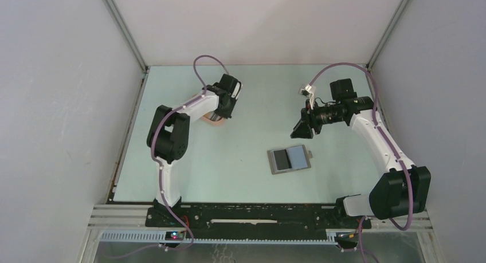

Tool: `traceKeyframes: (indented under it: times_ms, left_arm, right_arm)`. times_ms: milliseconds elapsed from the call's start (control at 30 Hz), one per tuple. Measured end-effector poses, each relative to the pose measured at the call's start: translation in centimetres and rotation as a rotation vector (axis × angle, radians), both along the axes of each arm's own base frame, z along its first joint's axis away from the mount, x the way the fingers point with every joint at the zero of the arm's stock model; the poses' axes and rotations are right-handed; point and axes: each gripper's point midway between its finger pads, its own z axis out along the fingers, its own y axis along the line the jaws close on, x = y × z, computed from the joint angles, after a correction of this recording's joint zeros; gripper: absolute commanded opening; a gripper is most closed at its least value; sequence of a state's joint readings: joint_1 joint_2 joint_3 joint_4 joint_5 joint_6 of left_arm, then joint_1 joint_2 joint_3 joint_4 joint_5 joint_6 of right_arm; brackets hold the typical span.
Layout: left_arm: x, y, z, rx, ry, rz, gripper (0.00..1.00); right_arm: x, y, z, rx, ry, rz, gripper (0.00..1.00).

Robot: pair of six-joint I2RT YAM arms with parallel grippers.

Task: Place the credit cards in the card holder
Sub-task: Move the storage box to the center of the board.

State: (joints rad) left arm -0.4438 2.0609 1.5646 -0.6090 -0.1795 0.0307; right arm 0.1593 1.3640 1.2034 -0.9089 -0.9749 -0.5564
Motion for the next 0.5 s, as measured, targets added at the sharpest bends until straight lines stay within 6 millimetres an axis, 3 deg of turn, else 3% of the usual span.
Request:
traceKeyframes:
  times_ms: [200, 500]
  left_arm:
    - [-3.4, -3.3, 0.4, -0.137, 0.047, 0.035, 0.12]
    - [-8.5, -11.4, 0.6, -0.258, 0.084, 0.040, 0.13]
  right_arm:
    - [0.0, 0.0, 0.0, 0.001, 0.001, -0.002, 0.55]
    - [0.2, -0.3, 0.0, 0.003, 0.002, -0.013, 0.54]
